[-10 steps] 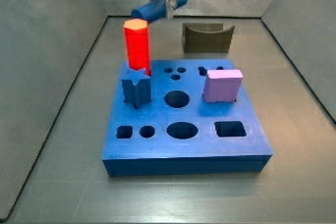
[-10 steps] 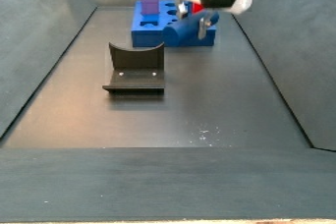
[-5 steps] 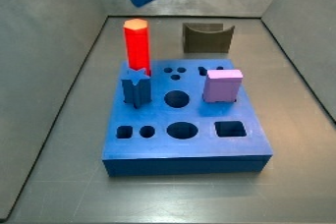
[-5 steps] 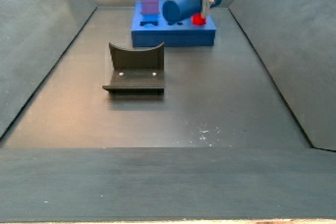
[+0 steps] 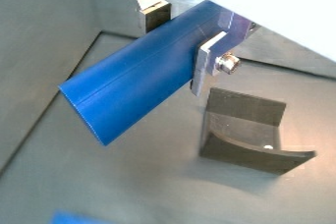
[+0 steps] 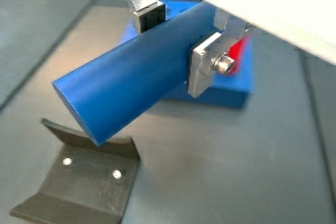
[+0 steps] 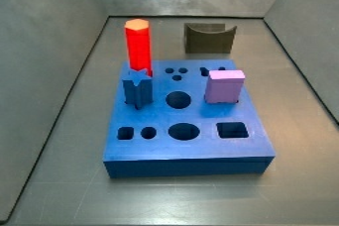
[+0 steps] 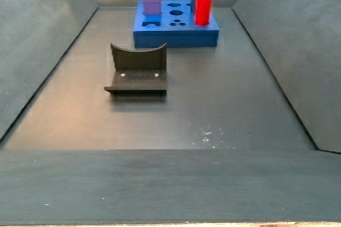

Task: Pick up the round object. Move up. Place the round object on the fixture. Regrasp the round object. Move to above the board. Insert the round object.
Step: Place the round object on the fixture.

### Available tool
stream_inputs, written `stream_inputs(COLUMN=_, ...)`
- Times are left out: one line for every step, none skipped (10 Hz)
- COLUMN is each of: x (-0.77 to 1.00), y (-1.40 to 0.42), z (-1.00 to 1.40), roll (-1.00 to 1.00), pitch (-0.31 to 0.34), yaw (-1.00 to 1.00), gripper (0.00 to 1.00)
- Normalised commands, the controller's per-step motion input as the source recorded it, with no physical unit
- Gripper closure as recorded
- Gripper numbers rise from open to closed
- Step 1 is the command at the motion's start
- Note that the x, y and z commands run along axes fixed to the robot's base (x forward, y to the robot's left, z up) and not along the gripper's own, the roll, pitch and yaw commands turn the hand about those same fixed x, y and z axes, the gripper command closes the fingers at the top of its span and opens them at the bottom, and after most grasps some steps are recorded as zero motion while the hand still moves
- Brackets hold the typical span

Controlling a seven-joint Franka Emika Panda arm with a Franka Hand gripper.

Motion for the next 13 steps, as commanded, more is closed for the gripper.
stream_inputs(x=1.00, y=-0.33, z=0.18, roll=-0.15, pitch=0.054, yaw=1.00, gripper=1.00)
stream_inputs(x=1.00, y=-0.31, z=0.17, roll=-0.17, pitch=0.074, yaw=1.00, gripper=1.00)
stream_inputs(x=1.00, y=-0.28, z=0.15, roll=-0.19, pitch=0.108, yaw=1.00, gripper=1.00)
stream_inputs(x=1.00, y=-0.26, z=0.15, roll=-0.20, pitch=0.126, yaw=1.00, gripper=1.00)
stream_inputs(x=1.00, y=-0.23, z=0.13, roll=-0.23, pitch=0.179, yaw=1.00, gripper=1.00)
stream_inputs(x=1.00, y=-0.21, z=0.12, roll=-0.27, pitch=0.228, yaw=1.00, gripper=1.00)
stream_inputs(x=1.00, y=-0.18, z=0.10, roll=-0.27, pitch=0.276, yaw=0.81, gripper=1.00)
stream_inputs(x=1.00, y=-0.17, z=0.10, roll=-0.23, pitch=0.271, yaw=0.57, gripper=1.00)
stream_inputs(x=1.00, y=-0.14, z=0.08, roll=-0.17, pitch=0.248, yaw=0.32, gripper=1.00)
stream_inputs(x=1.00, y=-0.13, z=0.08, roll=-0.15, pitch=0.234, yaw=0.23, gripper=1.00)
stream_inputs(x=1.00, y=-0.12, z=0.07, roll=-0.12, pitch=0.211, yaw=0.12, gripper=1.00)
stream_inputs(x=1.00, y=-0.10, z=0.06, roll=-0.10, pitch=0.196, yaw=0.08, gripper=1.00)
stream_inputs(x=0.24, y=1.00, z=-0.36, roll=-1.00, pitch=0.070, yaw=-0.23, gripper=1.00)
